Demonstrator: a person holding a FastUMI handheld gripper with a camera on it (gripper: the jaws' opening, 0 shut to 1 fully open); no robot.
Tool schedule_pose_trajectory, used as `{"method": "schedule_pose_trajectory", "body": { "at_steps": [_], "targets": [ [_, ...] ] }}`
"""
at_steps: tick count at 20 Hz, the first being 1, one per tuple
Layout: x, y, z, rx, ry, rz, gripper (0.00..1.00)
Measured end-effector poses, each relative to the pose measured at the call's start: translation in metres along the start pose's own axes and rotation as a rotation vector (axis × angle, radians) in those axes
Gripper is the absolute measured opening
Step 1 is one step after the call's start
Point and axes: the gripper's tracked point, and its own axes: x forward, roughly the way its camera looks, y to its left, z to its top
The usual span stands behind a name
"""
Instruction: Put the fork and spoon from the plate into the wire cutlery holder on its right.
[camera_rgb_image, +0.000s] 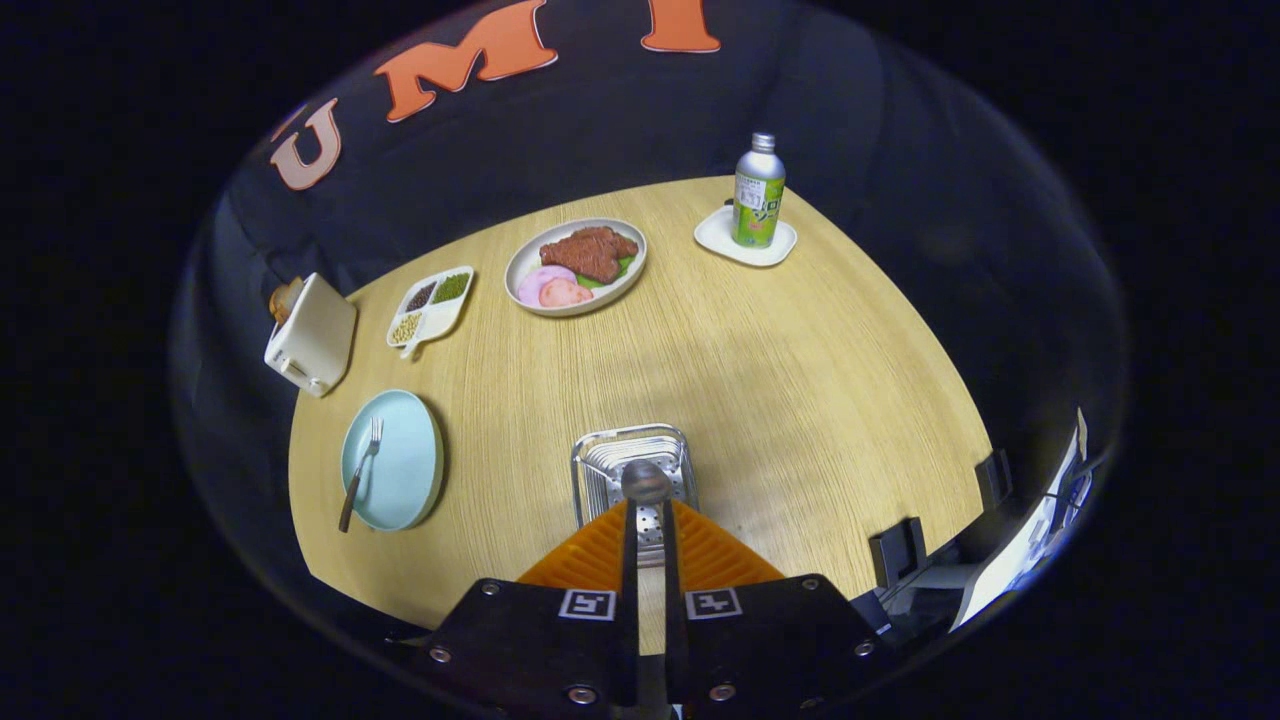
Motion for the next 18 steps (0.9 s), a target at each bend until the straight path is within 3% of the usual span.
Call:
{"method": "schedule_pose_trajectory", "body": {
  "at_steps": [4, 9, 15, 18],
  "targets": [
    [-0.023, 0.020, 0.052, 0.007, -0.213, 0.046, 0.24],
    [-0.061, 0.049, 0.108, -0.056, -0.490, 0.064, 0.60],
    [-0.114, 0.103, 0.163, -0.099, -0.785, 0.098, 0.81],
    [-0.139, 0.139, 0.184, -0.133, -0.911, 0.121, 0.81]
  ]
}}
